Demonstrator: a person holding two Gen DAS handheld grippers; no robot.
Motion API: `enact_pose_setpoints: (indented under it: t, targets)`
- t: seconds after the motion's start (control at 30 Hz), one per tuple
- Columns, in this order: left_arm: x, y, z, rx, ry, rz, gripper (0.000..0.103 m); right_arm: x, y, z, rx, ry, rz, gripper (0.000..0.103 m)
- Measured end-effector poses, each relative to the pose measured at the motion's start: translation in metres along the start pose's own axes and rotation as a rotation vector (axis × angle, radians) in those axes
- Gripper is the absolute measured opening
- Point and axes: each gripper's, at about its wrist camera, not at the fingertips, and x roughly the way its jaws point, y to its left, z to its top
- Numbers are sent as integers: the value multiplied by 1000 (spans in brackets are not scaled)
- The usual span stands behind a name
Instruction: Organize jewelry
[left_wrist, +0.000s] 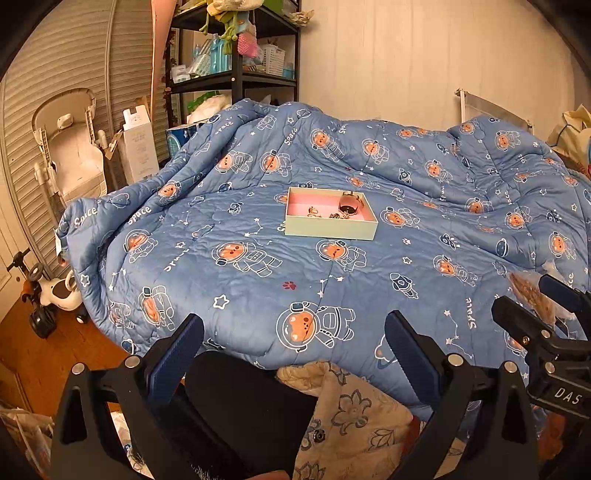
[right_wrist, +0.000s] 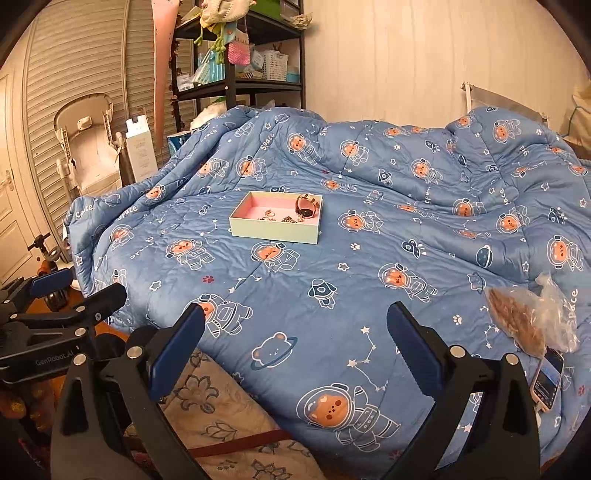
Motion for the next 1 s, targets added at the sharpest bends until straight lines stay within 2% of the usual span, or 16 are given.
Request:
enact_pose_setpoints:
  t: [0.23, 0.53, 1.0]
  targets:
    - [-3, -3, -3, 9, -5, 12, 96, -9, 1, 0, -8, -32, -9, 97]
    - [-1, -1, -4, 2, 5, 18, 96, -4, -3, -1, 0, -4, -20, 97]
    - [-4, 1, -5, -3, 3, 36, 96, -6, -6, -3, 4, -8, -36, 97]
